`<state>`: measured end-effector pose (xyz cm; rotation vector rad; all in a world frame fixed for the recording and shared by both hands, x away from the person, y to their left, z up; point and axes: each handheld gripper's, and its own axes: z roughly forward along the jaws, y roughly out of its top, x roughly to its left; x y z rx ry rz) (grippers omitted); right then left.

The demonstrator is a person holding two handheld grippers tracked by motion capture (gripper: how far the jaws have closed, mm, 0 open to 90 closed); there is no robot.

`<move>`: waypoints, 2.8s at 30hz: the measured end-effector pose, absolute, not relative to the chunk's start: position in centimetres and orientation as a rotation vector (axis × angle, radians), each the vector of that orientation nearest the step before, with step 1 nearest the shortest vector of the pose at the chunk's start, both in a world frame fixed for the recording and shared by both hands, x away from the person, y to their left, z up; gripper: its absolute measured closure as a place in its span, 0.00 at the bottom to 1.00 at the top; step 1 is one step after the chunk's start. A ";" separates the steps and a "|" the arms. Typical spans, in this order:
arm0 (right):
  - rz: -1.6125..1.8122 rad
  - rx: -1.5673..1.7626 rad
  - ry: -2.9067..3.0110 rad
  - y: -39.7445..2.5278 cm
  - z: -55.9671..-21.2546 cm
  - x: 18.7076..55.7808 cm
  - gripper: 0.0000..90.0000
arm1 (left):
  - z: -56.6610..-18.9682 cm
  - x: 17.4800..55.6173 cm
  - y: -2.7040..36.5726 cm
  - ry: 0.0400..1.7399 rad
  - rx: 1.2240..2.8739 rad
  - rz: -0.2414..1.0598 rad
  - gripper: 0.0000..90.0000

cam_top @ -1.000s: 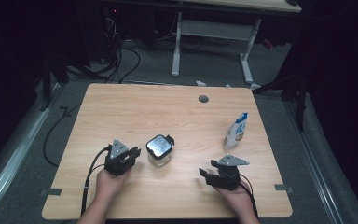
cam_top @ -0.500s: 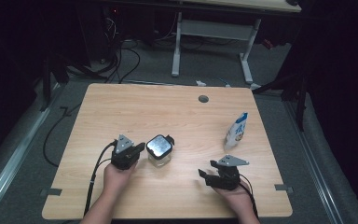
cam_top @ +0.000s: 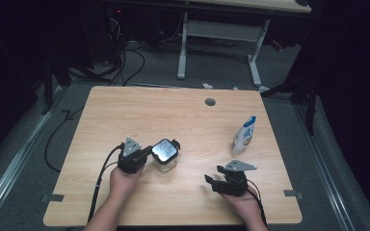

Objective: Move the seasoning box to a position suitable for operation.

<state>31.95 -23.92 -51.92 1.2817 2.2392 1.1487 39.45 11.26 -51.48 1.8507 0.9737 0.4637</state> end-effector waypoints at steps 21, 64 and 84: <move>1.149 1.299 2.237 -24.1 -52.1 32.1 0.39 | -51.8 37.1 10.4 0.913 1.874 0.443 1.00; 1.138 1.303 2.160 -24.9 -52.1 31.9 0.49 | -52.1 32.8 6.3 0.727 1.928 0.352 1.00; 1.131 1.309 2.151 -25.2 -52.3 31.7 0.48 | -52.0 33.1 4.8 0.694 1.926 0.333 1.00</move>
